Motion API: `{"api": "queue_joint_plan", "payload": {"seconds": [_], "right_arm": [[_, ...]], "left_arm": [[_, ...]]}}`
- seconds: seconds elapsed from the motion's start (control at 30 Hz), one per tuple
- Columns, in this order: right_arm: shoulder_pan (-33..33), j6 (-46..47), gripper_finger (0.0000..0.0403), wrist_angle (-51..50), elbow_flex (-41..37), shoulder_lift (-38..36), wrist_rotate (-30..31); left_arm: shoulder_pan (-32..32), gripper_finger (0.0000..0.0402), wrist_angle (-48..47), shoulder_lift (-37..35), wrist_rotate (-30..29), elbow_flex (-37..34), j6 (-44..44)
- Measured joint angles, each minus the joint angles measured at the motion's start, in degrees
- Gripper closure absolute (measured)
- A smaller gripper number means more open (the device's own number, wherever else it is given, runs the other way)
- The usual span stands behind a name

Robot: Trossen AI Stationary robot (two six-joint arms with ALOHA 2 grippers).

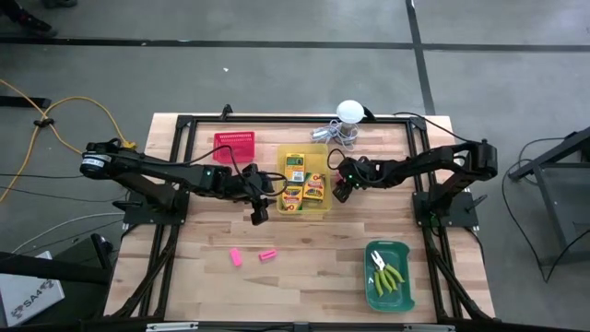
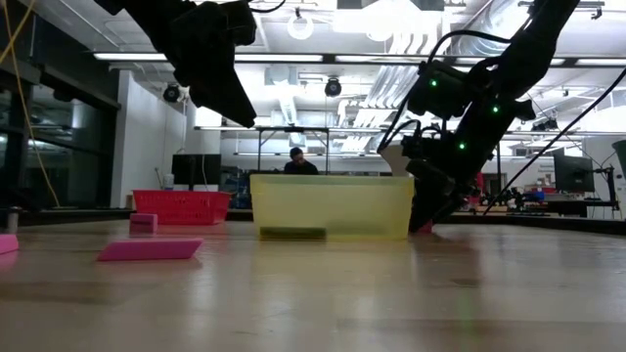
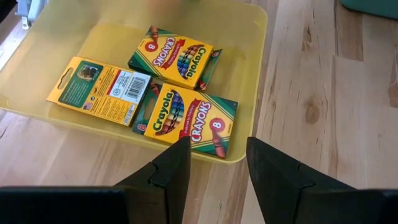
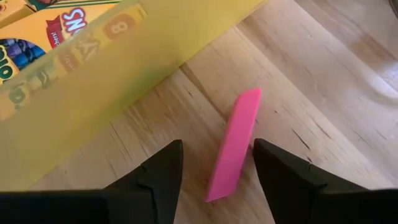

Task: Pick & Place School Supplies
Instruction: Put the pink eraser into the red bin

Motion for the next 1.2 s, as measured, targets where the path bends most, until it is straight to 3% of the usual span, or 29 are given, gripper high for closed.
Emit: {"api": "queue_joint_plan", "payload": {"seconds": [0.4, 1.2], "right_arm": [[0.0, 0.0, 0.0218, -0.09, 0.0, -0.04, 0.22], [0.0, 0.04, 0.0346, -0.11, 0.0, -0.11, 0.3]], "left_arm": [[0.02, 0.0252, 0.02, 0.0, 0.0, 0.0, 0.02], [0.01, 0.0252, 0.0, 0.0, 0.01, 0.0, 0.02]]}}
